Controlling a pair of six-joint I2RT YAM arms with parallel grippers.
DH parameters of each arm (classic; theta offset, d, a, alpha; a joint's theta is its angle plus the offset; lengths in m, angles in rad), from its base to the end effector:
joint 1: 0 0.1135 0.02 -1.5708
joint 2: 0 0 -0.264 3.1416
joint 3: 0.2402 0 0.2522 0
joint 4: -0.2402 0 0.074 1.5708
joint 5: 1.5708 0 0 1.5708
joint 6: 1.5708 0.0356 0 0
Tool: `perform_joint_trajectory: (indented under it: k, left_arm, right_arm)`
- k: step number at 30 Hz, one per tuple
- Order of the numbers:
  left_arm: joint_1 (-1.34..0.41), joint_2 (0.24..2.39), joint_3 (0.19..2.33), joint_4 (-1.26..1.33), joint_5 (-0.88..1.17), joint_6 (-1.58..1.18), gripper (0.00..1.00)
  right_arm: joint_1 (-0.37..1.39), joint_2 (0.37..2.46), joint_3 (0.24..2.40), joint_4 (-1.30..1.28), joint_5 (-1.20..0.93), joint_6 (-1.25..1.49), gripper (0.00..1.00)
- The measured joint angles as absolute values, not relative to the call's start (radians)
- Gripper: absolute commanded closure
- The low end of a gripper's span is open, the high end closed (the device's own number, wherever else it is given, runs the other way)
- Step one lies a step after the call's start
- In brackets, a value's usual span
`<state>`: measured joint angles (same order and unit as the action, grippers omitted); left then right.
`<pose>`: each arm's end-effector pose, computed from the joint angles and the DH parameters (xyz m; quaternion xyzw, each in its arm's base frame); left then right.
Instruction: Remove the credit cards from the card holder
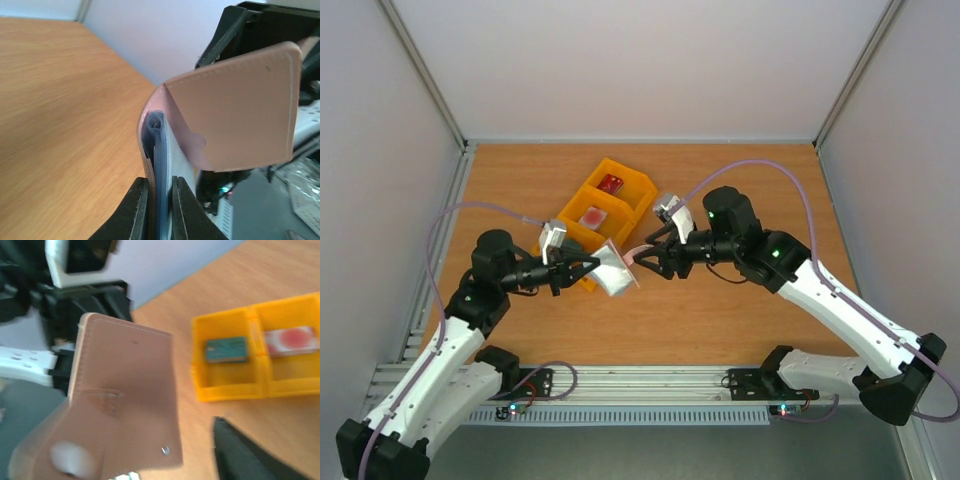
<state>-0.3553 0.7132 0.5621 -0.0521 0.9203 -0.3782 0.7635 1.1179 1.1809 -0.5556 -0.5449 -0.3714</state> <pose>0.1450 -0.0840 0.2894 0.2726 0.6977 -0.5243 0.4049 0.1586 0.1773 0.3768 -0.5607 0.6227 0.3228 0.4400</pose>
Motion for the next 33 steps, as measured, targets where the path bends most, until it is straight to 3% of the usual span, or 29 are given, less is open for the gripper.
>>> perform_joint_trajectory:
  k: [1,2,10,15,22,33]
  left_arm:
    - [-0.355,0.712,0.574,-0.096,0.888,-0.349,1.00]
    - [-0.356,0.712,0.590,-0.148,0.849,-0.317,1.00]
    - [-0.365,0.731,0.622,-0.394,0.639,-0.173,1.00]
    - [-0.377,0.735,0.623,-0.443,0.583,-0.128,1.00]
    - [-0.377,0.744,0.623,-0.436,0.579,-0.123,1.00]
    - [-0.374,0.746,0.623,-0.418,0.577,-0.131,1.00]
  right_arm:
    - [0.762,1.125,1.181,-0.567,-0.514,-0.372,0.04]
    - [0.766,1.135,1.181,-0.579,-0.474,-0.379,0.02]
    - [0.993,1.334,1.277,-0.563,-0.178,-0.392,0.02]
    - [1.041,1.398,1.291,-0.542,-0.097,-0.398,0.01]
    - [1.150,1.484,1.308,-0.477,0.147,-0.397,0.02]
    - [1.187,1.575,1.310,-0.461,0.312,-0.347,0.02]
